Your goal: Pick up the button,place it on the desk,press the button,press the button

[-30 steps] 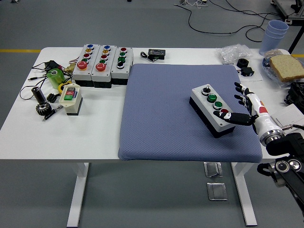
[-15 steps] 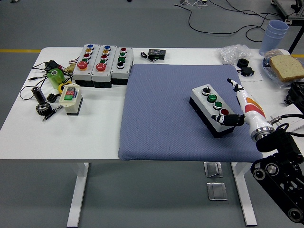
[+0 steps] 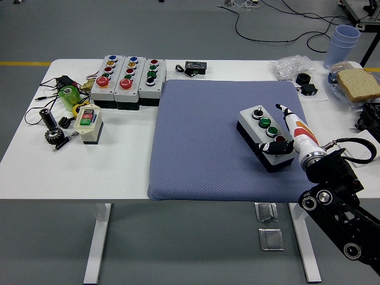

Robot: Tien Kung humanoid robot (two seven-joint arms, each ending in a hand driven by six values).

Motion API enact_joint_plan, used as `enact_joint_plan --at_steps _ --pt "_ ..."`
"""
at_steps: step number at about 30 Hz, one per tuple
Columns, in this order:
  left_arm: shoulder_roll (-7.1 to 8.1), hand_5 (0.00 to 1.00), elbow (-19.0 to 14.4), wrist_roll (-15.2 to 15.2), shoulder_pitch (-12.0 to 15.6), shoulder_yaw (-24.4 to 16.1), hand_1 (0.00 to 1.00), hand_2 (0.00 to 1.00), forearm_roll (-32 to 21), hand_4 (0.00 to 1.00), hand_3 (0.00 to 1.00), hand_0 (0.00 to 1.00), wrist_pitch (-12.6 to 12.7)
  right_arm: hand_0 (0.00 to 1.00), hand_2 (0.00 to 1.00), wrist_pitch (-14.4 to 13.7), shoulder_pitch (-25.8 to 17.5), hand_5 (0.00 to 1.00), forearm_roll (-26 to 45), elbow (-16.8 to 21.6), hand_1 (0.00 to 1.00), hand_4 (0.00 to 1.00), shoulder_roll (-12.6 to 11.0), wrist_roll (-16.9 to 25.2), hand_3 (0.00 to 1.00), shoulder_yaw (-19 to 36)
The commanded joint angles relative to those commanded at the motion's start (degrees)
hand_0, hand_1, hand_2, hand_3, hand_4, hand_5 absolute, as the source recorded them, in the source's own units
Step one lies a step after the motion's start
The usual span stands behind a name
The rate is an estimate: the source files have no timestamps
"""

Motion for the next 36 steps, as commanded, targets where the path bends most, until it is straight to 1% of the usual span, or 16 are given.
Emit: enact_joint_plan --at_steps 4,5,6,8,9,12,14,15,20,21,26,27,30,32,33,36 --pt "-0.02 0.859 0.0 0.0 0.1 0.0 0.64 0.659 0.1 0.334 0.56 0.657 0.0 0.972 0.992 3.0 2.2 0.148 -1.6 -1.8 0.909 0.986 0.4 -2.8 0.954 -0.6" --pt "-0.02 0.859 0.0 0.0 0.1 0.0 0.64 0.659 0.1 0.334 0.56 0.657 0.0 0.972 0.992 3.3 2.3 0.148 -1.8 -1.8 0.909 0.986 0.4 -3.1 0.954 -0.6" --pt "-0.02 0.859 0.0 0.1 0.2 -0.1 0.64 0.659 0.1 0.334 0.56 0.657 -0.1 0.972 0.992 5.1 3.6 0.148 -2.8 -2.7 0.909 0.986 0.4 -4.8 0.954 -1.1" --pt "-0.02 0.859 0.0 0.0 0.2 -0.1 0.64 0.659 0.2 0.334 0.56 0.657 -0.1 0.972 0.992 6.8 4.9 0.148 -3.8 -3.6 0.909 0.986 0.4 -6.6 0.954 -1.5" --pt "-0.02 0.856 0.0 0.0 0.2 -0.1 0.64 0.659 0.2 0.331 0.558 0.657 -0.1 0.944 0.963 7.3 5.3 0.201 -4.0 -3.9 0.875 0.983 0.4 -7.0 0.939 -1.5" --pt "-0.01 0.856 0.0 0.1 0.4 -0.2 0.64 0.659 0.3 0.331 0.558 0.657 -0.1 0.944 0.963 10.2 7.0 0.201 -4.7 -5.5 0.875 0.983 0.5 -7.0 0.939 -1.7" --pt "-0.01 0.856 0.0 0.1 0.4 -0.2 0.64 0.659 0.3 0.331 0.558 0.657 -0.2 0.944 0.963 11.4 7.7 0.201 -5.0 -6.4 0.875 0.983 0.5 -7.0 0.939 -1.9" --pt "-0.02 0.849 0.0 0.1 0.4 -0.3 0.64 0.659 0.5 0.328 0.559 0.656 -0.2 0.934 0.915 12.5 8.3 0.271 -5.0 -7.0 0.837 0.965 0.5 -7.0 0.927 -2.1" --pt "-0.03 0.849 0.0 0.1 0.4 -0.4 0.64 0.659 0.5 0.328 0.559 0.656 -0.2 0.934 0.915 14.5 9.2 0.271 -4.9 -8.3 0.837 0.965 0.8 -7.0 0.927 -2.3" --pt "-0.04 0.852 0.0 0.1 0.4 -0.4 0.64 0.658 0.5 0.329 0.561 0.657 -0.2 0.902 0.87 14.9 9.5 0.297 -4.9 -8.6 0.783 0.957 0.9 -7.0 0.91 -2.3" --pt "-0.03 0.852 0.0 0.0 0.2 -0.3 0.64 0.658 0.2 0.329 0.561 0.657 -0.2 0.902 0.87 16.4 10.5 0.297 -5.3 -9.7 0.783 0.957 1.3 -7.0 0.91 -2.0" --pt "-0.03 0.851 0.0 0.0 0.1 -0.4 0.64 0.659 0.2 0.33 0.56 0.657 -0.2 0.789 0.81 16.8 10.8 0.33 -5.5 -10.0 0.691 0.948 1.5 -7.0 0.881 -1.8" --pt "-0.02 0.851 0.0 0.0 0.0 -0.4 0.64 0.659 0.1 0.33 0.56 0.657 -0.1 0.789 0.81 17.9 11.4 0.33 -5.6 -10.5 0.691 0.948 1.6 -7.0 0.881 -1.7" --pt "-0.01 0.851 0.0 0.0 -0.1 -0.5 0.64 0.659 -0.1 0.33 0.56 0.657 -0.1 0.789 0.81 19.5 12.0 0.33 -6.0 -11.4 0.691 0.948 1.6 -7.0 0.881 -1.8" --pt "-0.01 0.85 0.0 0.0 -0.1 -0.5 0.64 0.659 -0.1 0.331 0.559 0.657 -0.1 0.644 0.7 19.8 12.1 0.358 -6.0 -11.5 0.534 0.947 1.6 -7.0 0.84 -1.8" --pt "-0.01 0.85 0.0 0.0 -0.1 -0.5 0.64 0.659 -0.2 0.331 0.559 0.657 -0.1 0.644 0.7 20.8 12.4 0.358 -6.2 -12.3 0.534 0.947 1.6 -7.0 0.84 -2.1"
